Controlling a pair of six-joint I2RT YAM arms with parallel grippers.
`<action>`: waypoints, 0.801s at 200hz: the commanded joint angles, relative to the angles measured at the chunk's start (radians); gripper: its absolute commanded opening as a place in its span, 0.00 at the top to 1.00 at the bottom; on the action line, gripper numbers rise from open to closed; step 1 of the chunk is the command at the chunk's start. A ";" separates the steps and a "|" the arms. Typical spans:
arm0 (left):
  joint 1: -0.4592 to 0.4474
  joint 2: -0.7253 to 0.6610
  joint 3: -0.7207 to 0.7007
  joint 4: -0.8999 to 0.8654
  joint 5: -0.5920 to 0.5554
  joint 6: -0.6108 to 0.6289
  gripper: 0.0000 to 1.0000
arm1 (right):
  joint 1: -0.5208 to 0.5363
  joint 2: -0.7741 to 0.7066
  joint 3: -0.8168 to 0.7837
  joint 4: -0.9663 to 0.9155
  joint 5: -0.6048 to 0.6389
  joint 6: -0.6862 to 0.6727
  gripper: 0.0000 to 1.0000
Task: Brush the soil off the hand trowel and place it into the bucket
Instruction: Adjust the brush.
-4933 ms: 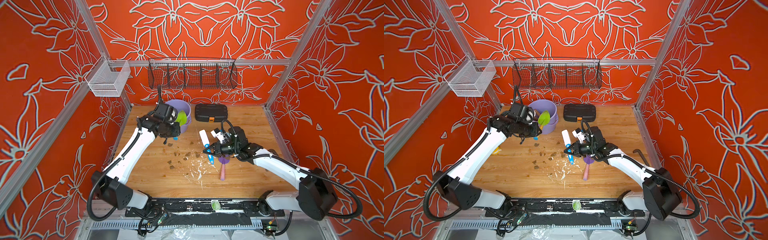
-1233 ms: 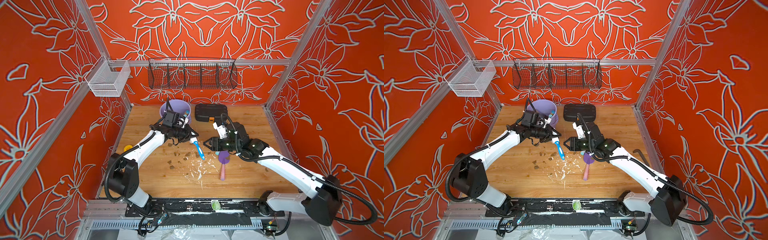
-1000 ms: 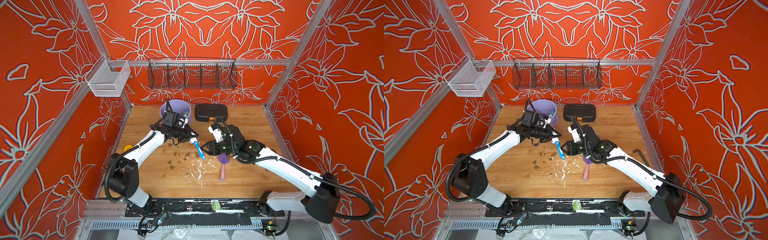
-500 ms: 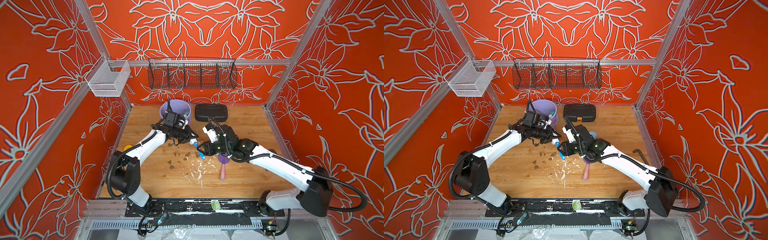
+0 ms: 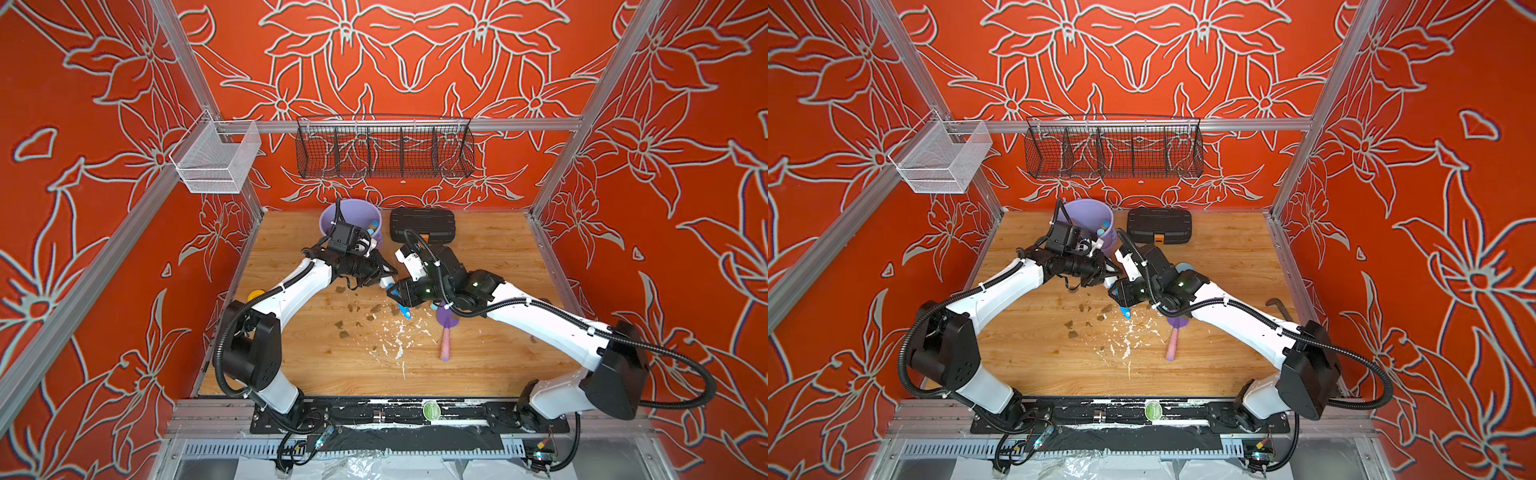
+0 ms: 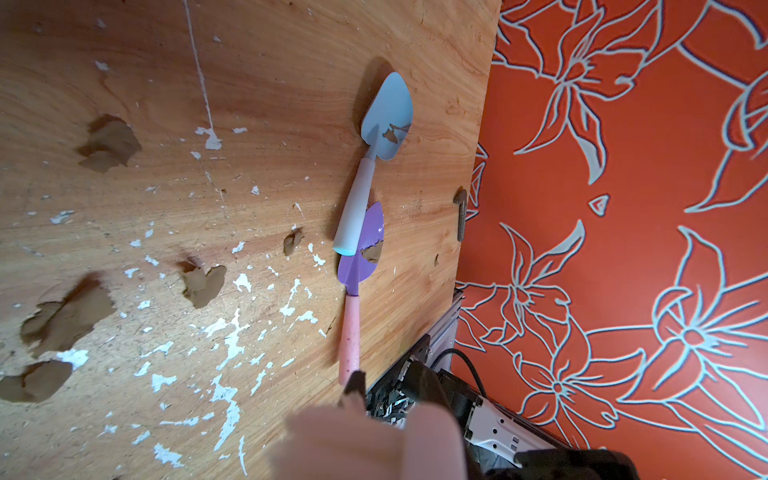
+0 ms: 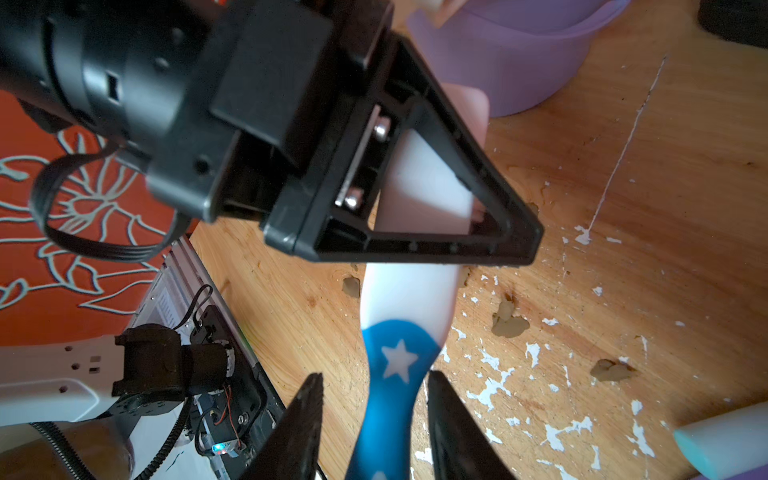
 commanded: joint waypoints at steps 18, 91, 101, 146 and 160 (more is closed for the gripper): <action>0.003 0.014 0.030 -0.004 0.025 -0.010 1.00 | 0.018 0.015 0.040 -0.056 0.051 -0.034 0.59; 0.003 0.020 0.036 -0.018 0.028 0.001 1.00 | 0.020 0.051 0.075 -0.082 0.085 -0.041 0.70; 0.003 0.021 0.036 -0.020 0.028 0.003 1.00 | 0.020 0.051 0.079 -0.087 0.091 -0.043 0.72; 0.003 0.025 0.036 -0.021 0.028 0.004 1.00 | 0.020 0.068 0.086 -0.086 0.087 -0.039 0.88; 0.003 0.028 0.043 -0.029 0.027 0.011 1.00 | 0.021 0.068 0.084 -0.077 0.077 -0.037 1.00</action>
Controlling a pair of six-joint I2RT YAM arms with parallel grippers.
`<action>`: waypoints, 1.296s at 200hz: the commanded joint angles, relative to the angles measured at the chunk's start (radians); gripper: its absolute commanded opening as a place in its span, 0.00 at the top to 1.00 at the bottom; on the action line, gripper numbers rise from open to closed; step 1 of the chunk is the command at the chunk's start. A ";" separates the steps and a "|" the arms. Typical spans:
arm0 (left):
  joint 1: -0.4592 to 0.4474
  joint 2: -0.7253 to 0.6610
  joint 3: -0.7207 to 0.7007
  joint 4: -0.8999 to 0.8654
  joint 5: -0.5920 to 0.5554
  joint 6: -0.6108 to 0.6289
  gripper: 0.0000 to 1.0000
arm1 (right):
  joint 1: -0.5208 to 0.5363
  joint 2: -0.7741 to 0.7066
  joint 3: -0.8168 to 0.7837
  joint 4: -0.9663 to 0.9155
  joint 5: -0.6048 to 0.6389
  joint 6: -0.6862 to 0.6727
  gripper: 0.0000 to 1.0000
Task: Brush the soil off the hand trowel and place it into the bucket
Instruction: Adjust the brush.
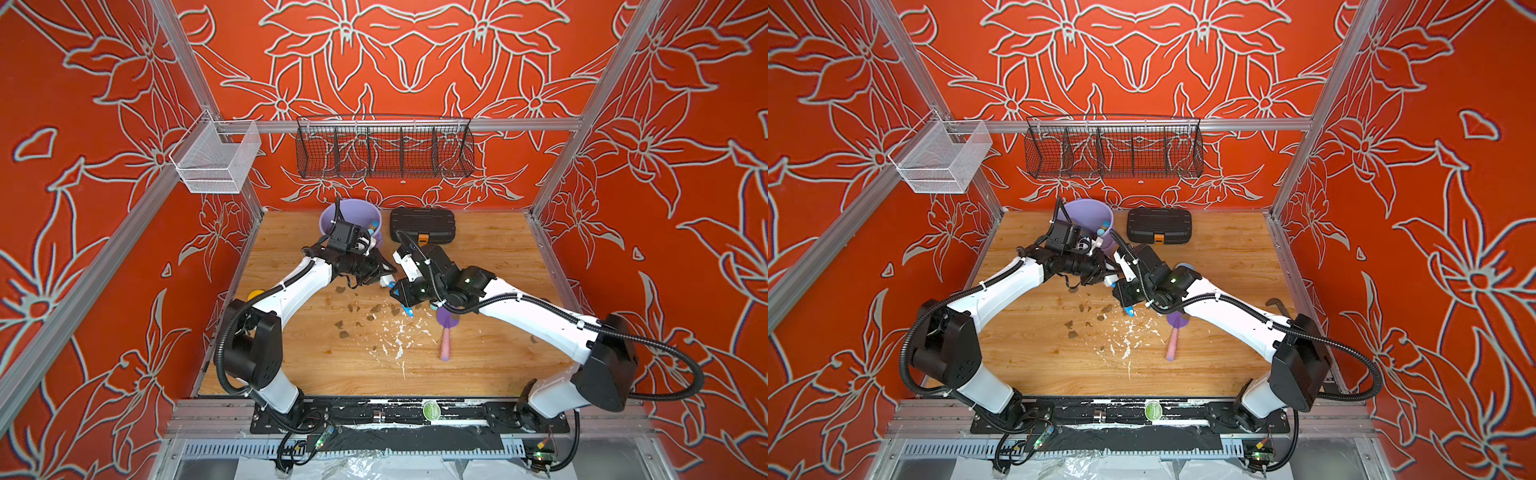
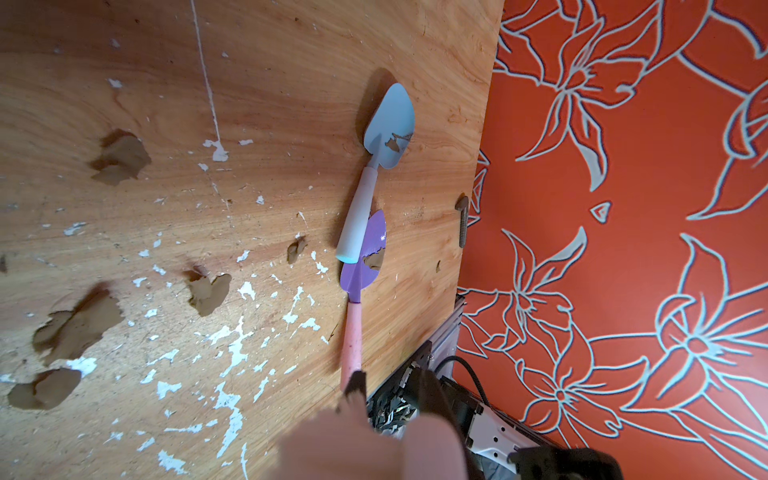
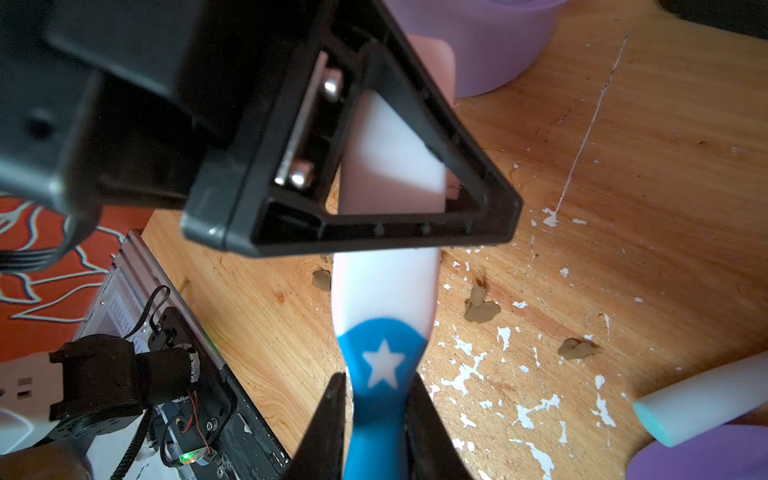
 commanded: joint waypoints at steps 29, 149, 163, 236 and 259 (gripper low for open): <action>0.001 0.027 0.074 -0.097 -0.019 0.071 0.41 | 0.006 0.002 0.009 0.000 0.004 -0.017 1.00; -0.232 0.070 0.178 -0.275 -0.481 0.320 0.03 | -0.381 -0.383 -0.358 -0.255 -0.032 0.103 1.00; -0.289 0.131 0.228 -0.281 -0.521 0.336 0.03 | -0.418 -0.408 -0.377 -0.258 -0.033 0.103 1.00; -0.414 0.458 0.495 -0.306 -0.662 0.453 0.34 | -0.602 -0.480 -0.507 -0.201 -0.142 0.124 1.00; -0.434 0.517 0.559 -0.344 -0.735 0.483 0.38 | -0.618 -0.498 -0.522 -0.197 -0.148 0.127 1.00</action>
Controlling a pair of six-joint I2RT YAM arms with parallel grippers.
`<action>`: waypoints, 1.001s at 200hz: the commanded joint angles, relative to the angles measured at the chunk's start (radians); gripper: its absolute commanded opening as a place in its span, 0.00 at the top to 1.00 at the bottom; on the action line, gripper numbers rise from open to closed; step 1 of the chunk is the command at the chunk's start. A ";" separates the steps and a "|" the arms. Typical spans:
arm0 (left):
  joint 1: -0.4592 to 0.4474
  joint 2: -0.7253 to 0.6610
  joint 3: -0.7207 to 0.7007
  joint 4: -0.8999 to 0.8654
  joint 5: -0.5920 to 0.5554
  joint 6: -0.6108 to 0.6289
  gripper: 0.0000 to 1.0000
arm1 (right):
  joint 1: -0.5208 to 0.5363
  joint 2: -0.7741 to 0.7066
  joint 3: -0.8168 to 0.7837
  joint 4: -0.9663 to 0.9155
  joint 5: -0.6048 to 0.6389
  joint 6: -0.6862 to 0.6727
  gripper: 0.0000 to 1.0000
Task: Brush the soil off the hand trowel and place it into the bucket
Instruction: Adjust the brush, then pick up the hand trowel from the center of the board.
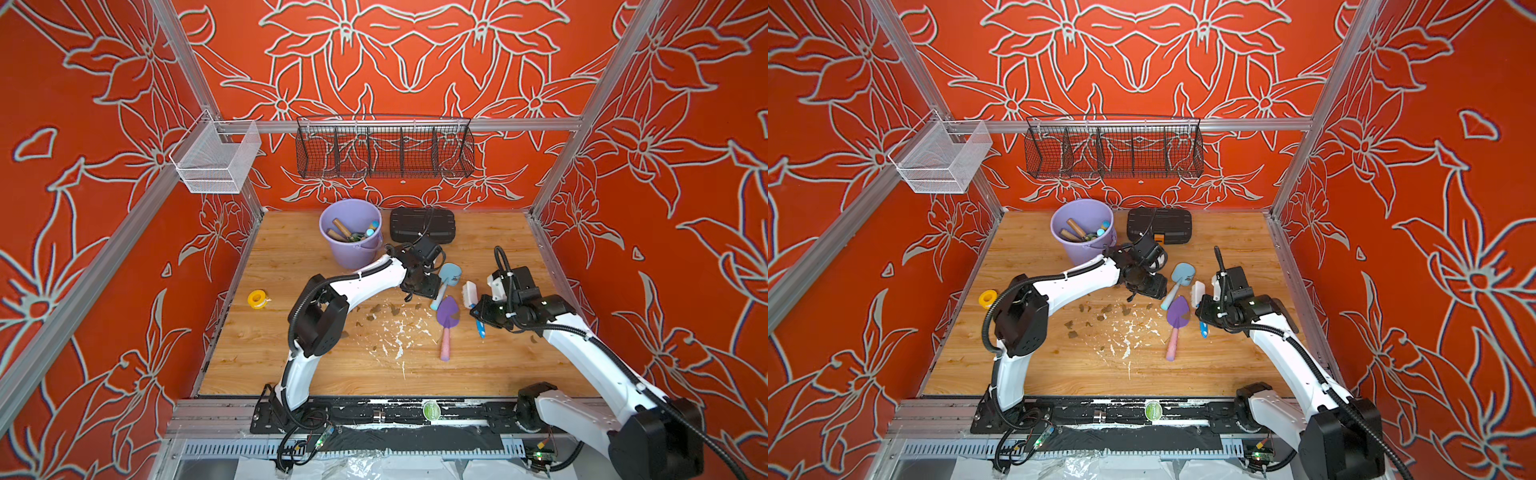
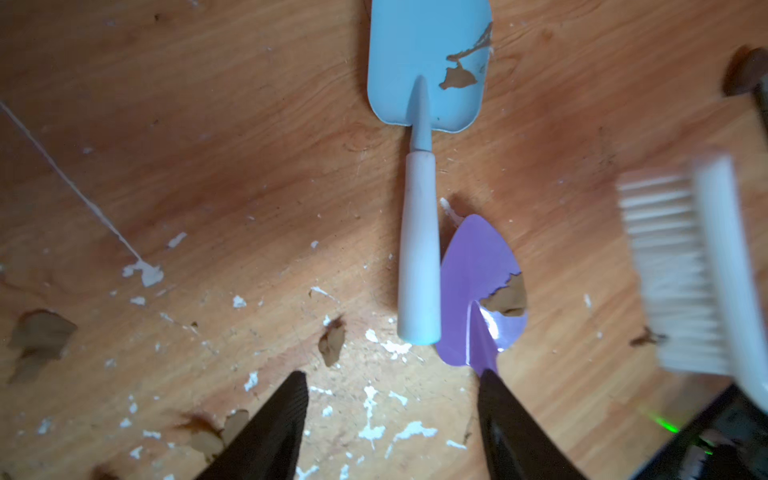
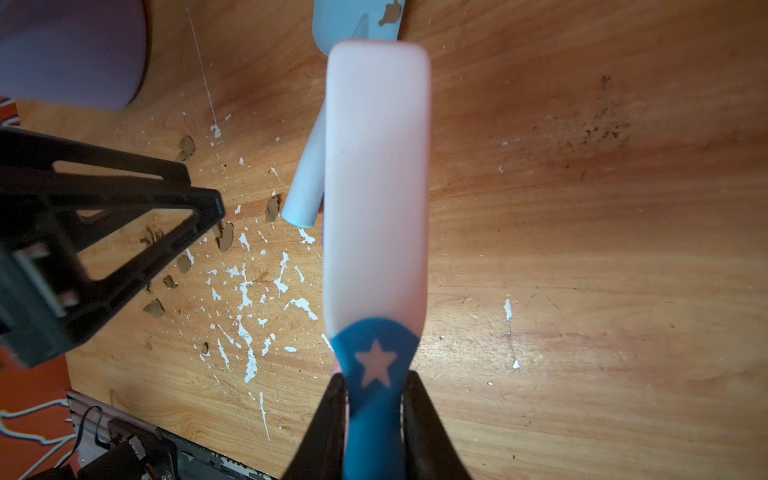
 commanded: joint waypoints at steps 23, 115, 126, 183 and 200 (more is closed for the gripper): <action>-0.028 0.081 0.095 -0.070 -0.113 0.062 0.39 | -0.023 -0.042 -0.023 0.029 -0.046 0.018 1.00; -0.047 0.246 0.277 -0.124 -0.085 0.065 0.53 | -0.032 -0.059 -0.041 0.056 -0.067 0.034 1.00; -0.048 0.264 0.296 -0.135 -0.085 0.066 0.53 | -0.032 -0.059 -0.040 0.057 -0.067 0.033 1.00; -0.053 0.319 0.338 -0.154 -0.101 0.065 0.59 | -0.033 -0.058 -0.046 0.070 -0.078 0.038 1.00; -0.057 0.327 0.334 -0.152 -0.107 0.065 0.58 | -0.033 -0.058 -0.047 0.075 -0.080 0.039 1.00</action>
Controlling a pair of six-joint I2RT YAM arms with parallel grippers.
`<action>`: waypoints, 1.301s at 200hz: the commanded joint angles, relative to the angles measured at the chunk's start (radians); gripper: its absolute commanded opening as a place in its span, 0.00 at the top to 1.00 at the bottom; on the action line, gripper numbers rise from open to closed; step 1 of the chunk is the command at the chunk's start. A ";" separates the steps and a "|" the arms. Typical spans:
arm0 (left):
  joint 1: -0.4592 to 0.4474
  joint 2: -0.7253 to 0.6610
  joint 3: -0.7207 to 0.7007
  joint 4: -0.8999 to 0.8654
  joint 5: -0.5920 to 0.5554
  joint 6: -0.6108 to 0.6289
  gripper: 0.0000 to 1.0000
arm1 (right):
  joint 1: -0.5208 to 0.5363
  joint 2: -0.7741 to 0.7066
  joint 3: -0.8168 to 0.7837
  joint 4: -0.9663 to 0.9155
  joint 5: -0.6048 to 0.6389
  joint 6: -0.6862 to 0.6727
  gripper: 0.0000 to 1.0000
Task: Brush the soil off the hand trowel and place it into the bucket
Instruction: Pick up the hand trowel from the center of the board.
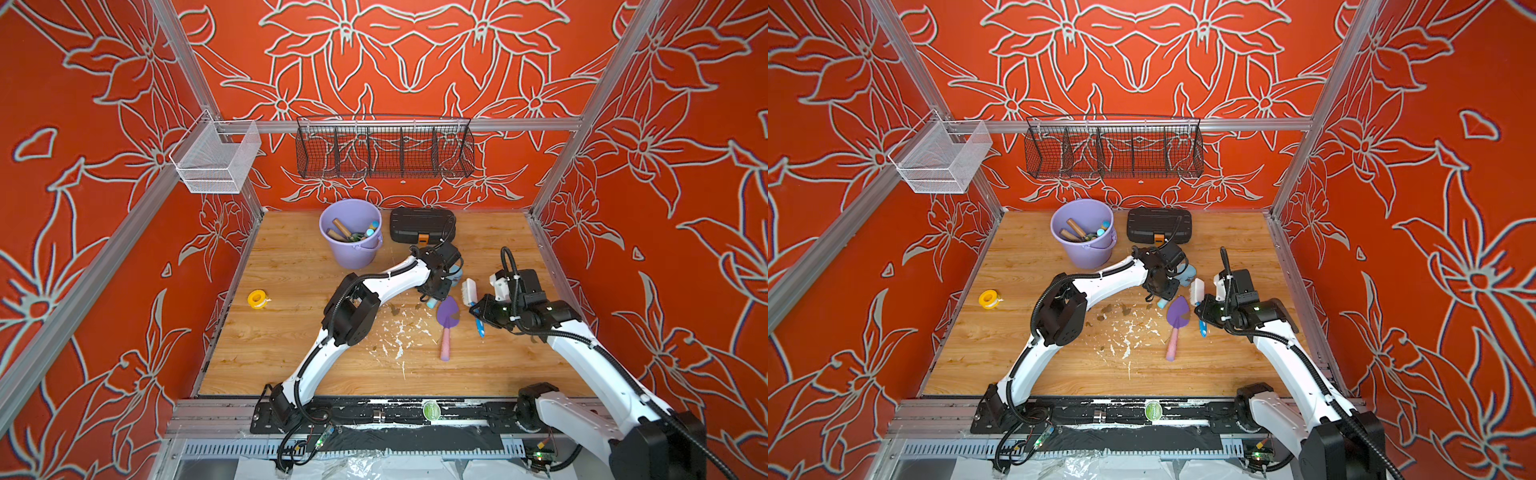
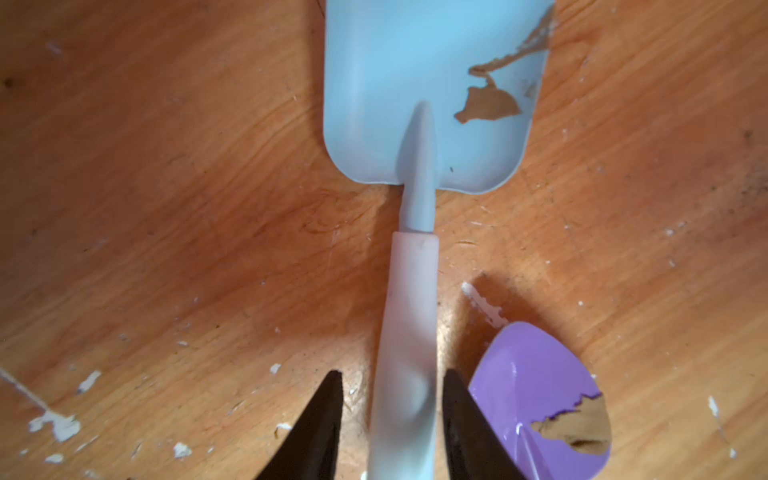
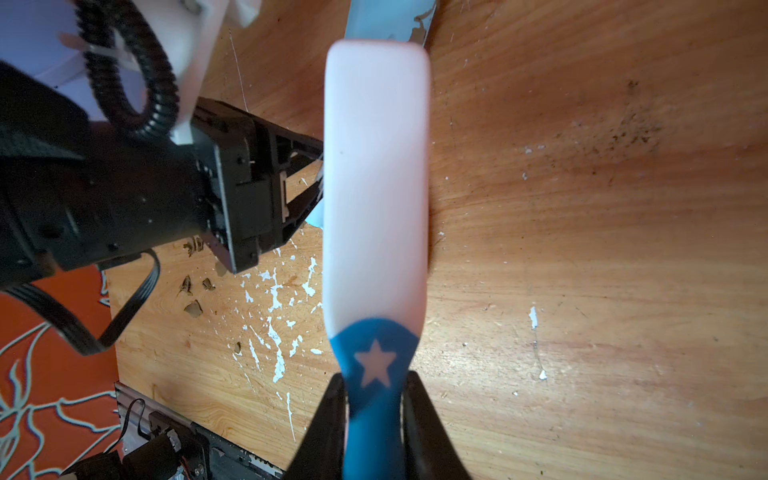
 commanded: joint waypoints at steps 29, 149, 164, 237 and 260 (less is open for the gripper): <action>-0.016 0.040 0.014 -0.035 -0.036 0.005 0.58 | -0.005 -0.006 -0.016 0.031 -0.027 0.021 1.00; -0.017 0.006 -0.048 0.003 -0.092 0.015 0.82 | -0.005 0.023 0.013 0.061 -0.041 0.018 1.00; -0.016 -0.012 -0.046 -0.016 -0.113 0.026 0.99 | -0.006 0.023 0.021 0.061 -0.041 0.017 1.00; -0.014 -0.325 -0.195 -0.307 -0.189 0.038 1.00 | 0.012 0.052 0.121 0.061 -0.100 -0.036 1.00; -0.014 -0.447 -0.286 -0.383 -0.142 0.006 1.00 | 0.043 0.074 0.187 0.063 -0.106 -0.054 1.00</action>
